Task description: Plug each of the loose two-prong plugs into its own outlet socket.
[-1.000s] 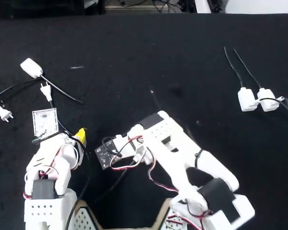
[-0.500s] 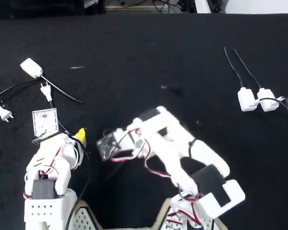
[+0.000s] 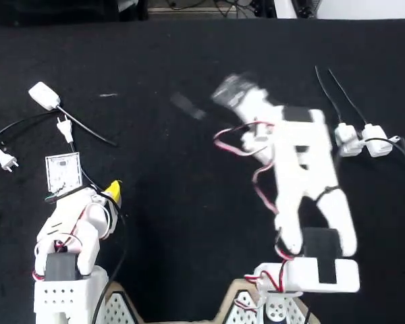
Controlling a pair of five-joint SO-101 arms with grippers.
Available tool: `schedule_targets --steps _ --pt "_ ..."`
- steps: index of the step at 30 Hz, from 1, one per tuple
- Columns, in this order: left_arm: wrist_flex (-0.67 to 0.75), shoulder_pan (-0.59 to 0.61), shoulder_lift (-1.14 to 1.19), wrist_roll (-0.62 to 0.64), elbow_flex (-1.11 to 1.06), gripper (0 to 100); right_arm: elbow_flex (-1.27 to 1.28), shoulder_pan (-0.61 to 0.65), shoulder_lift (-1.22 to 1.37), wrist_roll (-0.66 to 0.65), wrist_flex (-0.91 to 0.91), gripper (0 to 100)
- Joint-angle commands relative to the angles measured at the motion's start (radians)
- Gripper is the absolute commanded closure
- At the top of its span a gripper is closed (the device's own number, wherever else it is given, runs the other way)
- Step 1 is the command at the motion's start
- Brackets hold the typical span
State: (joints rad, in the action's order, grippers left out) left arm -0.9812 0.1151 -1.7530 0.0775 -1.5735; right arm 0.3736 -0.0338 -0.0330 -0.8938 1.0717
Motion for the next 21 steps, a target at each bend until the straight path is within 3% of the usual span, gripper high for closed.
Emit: schedule_targets --steps 1,7,15,21 --pt "0.014 0.008 -0.006 0.006 0.059 80 -0.125 -0.144 0.045 0.259 0.008 98.7" --pt "0.017 0.007 -0.006 0.006 0.053 80 -0.375 -0.198 0.272 0.394 0.092 98.7" --pt "0.017 0.008 -0.006 0.006 0.05 80 -1.026 -0.316 0.662 0.5 0.414 98.7" --pt "0.017 0.008 -0.006 0.006 0.05 80 -1.494 -0.358 0.937 0.497 0.634 98.7"
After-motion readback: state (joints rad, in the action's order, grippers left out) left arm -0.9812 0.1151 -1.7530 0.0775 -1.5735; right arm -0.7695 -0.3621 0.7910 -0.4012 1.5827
